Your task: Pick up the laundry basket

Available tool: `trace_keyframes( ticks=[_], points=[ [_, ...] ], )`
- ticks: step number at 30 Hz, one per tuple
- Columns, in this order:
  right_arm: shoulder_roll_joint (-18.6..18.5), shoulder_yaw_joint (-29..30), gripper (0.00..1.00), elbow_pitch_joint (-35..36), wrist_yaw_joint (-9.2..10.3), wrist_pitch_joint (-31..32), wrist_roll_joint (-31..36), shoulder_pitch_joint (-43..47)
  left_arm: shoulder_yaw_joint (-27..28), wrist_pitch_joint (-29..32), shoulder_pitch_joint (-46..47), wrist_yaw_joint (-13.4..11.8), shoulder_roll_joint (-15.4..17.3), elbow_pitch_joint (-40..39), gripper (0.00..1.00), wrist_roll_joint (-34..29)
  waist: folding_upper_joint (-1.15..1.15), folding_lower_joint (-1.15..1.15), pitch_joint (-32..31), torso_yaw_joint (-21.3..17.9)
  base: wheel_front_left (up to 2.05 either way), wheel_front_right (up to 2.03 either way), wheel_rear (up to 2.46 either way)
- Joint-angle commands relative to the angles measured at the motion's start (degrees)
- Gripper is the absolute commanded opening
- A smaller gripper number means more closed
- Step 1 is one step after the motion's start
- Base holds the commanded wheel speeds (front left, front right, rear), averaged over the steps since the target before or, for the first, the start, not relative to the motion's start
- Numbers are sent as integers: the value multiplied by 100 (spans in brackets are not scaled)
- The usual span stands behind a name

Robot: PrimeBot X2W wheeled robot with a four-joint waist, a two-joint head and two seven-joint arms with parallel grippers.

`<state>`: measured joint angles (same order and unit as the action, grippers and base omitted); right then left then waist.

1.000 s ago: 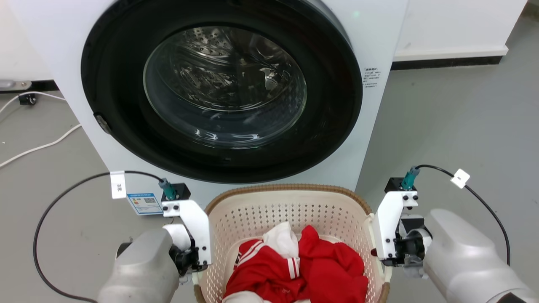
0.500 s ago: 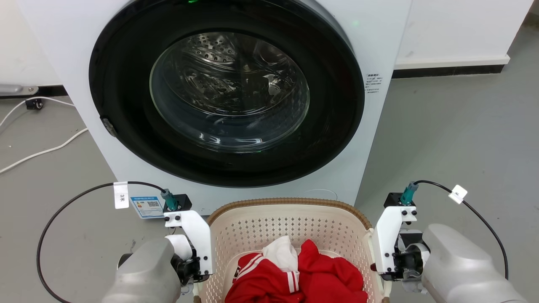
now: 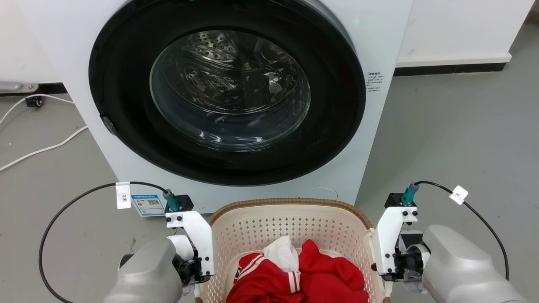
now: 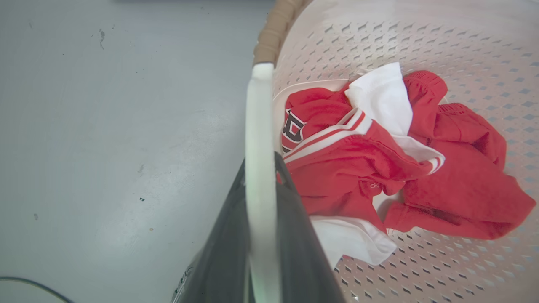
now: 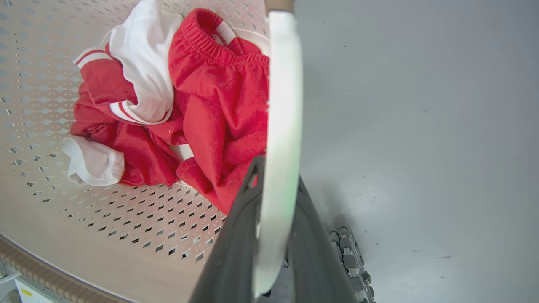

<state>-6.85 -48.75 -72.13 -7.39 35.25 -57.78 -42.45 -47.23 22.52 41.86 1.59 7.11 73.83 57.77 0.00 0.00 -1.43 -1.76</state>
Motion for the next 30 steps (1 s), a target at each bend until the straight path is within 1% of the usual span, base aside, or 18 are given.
trace_keyframes(
  ticks=[1, 30],
  points=[
    [32, -13, 0, 23, -18, -43, -29, 29, -4, -36, -26, -9, -16, -2, 0, 39, 0, 0, 2, 0, 0, 0, 0],
    [28, -189, 0, -10, -18, -149, -153, 27, -30, -120, -60, -37, -64, -3, 0, 104, 0, 0, 29, 17, 0, 0, 0]
  ],
)
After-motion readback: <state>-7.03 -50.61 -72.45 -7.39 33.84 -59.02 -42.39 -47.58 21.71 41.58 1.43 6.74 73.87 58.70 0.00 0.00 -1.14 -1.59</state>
